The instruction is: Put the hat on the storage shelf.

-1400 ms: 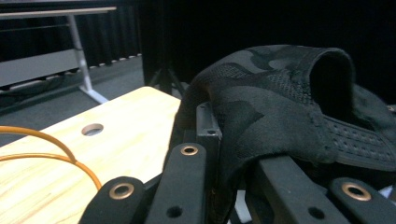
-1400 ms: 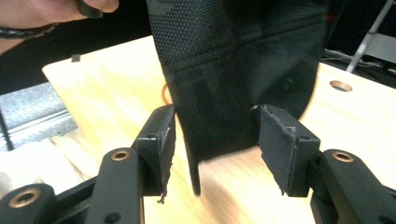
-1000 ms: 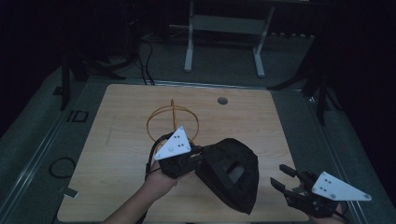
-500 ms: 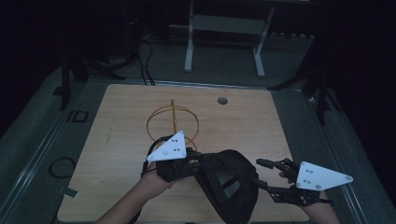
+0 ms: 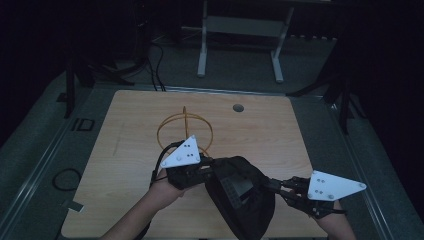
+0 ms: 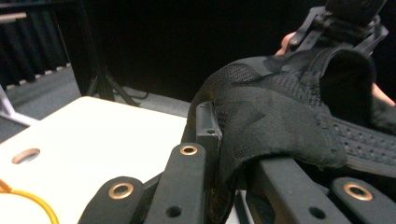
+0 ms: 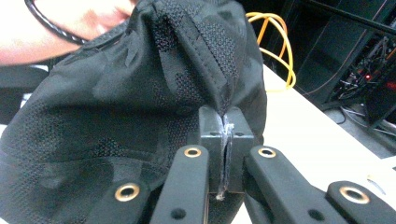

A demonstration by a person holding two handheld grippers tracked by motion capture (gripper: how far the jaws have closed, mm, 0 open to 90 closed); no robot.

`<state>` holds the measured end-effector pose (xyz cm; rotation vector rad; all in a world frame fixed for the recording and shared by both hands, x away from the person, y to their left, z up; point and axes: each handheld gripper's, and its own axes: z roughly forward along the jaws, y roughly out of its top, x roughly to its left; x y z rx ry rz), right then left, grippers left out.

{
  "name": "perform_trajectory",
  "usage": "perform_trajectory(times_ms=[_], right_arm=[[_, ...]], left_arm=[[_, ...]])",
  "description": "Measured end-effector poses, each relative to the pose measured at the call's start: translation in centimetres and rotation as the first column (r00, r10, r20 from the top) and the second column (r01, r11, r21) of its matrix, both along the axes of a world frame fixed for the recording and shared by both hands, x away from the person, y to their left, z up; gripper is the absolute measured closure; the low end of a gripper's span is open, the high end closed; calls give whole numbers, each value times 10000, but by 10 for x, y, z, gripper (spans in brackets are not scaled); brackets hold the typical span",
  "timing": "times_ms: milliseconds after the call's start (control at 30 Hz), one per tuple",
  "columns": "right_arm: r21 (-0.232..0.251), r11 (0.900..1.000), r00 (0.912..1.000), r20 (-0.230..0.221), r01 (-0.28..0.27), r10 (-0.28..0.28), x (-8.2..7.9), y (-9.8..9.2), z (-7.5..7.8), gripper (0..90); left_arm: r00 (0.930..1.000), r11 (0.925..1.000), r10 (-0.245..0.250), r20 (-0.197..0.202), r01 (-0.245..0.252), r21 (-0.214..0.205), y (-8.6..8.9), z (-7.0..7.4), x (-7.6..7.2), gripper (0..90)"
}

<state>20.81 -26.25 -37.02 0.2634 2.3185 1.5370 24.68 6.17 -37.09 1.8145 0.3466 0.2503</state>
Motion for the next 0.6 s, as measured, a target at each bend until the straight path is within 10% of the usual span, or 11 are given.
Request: perform_trajectory(times_ms=[300, 600], right_arm=[[508, 9987, 9998, -182, -20, 30, 3, -5, 5, 888], [699, 9976, 10000, -58, 27, -23, 3, -9, 14, 888]], left_arm=[[9963, 9957, 653, 558, -687, 619, -3, 2, -3, 823], [9806, 9811, 1788, 806, -1838, 598, 4, 8, -5, 540]])
